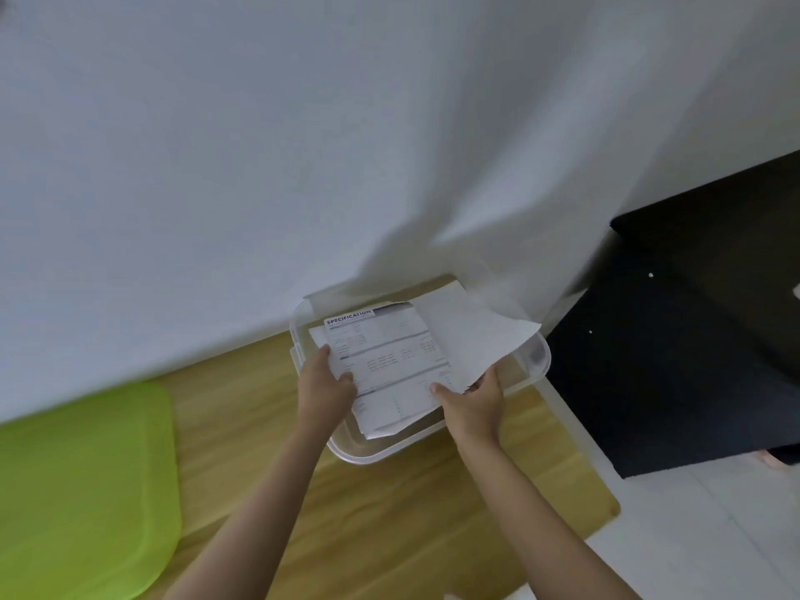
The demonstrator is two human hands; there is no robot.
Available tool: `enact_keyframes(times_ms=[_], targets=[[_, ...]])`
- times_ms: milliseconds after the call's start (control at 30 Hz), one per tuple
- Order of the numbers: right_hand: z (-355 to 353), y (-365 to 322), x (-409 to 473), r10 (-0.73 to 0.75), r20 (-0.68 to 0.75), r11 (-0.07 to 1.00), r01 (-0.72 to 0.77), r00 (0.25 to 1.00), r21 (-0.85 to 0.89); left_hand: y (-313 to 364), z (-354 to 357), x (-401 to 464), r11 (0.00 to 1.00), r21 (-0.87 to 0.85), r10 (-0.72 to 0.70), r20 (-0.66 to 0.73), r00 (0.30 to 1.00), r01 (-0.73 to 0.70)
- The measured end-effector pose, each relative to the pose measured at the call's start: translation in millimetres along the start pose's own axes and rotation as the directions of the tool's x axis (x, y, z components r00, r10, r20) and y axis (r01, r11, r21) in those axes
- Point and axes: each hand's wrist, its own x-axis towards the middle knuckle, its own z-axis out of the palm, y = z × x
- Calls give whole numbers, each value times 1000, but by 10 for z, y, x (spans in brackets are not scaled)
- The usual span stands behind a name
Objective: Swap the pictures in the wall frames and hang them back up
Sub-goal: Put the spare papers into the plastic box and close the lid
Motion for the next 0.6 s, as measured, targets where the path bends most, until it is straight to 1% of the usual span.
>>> enact_keyframes(times_ms=[100, 300, 367, 500, 600], targets=[[14, 1, 63, 45, 20, 999, -44, 999, -30, 15, 52, 43, 1000, 5, -18, -4, 1000, 18], [21, -29, 116, 189, 44, 981, -187, 981, -53, 49, 103, 72, 997, 33, -71, -24, 997, 72], [12, -54, 114, 197, 63, 979, -193, 978, -68, 62, 113, 60, 996, 58, -74, -11, 997, 75], [-6, -138, 106, 211, 131, 975, -200, 969, -93, 47, 147, 74, 989, 130, -79, 73, 994, 69], [-27, -155, 100, 199, 188, 977, -180, 962, -111, 83, 147, -4, 990, 124, -68, 64, 996, 60]])
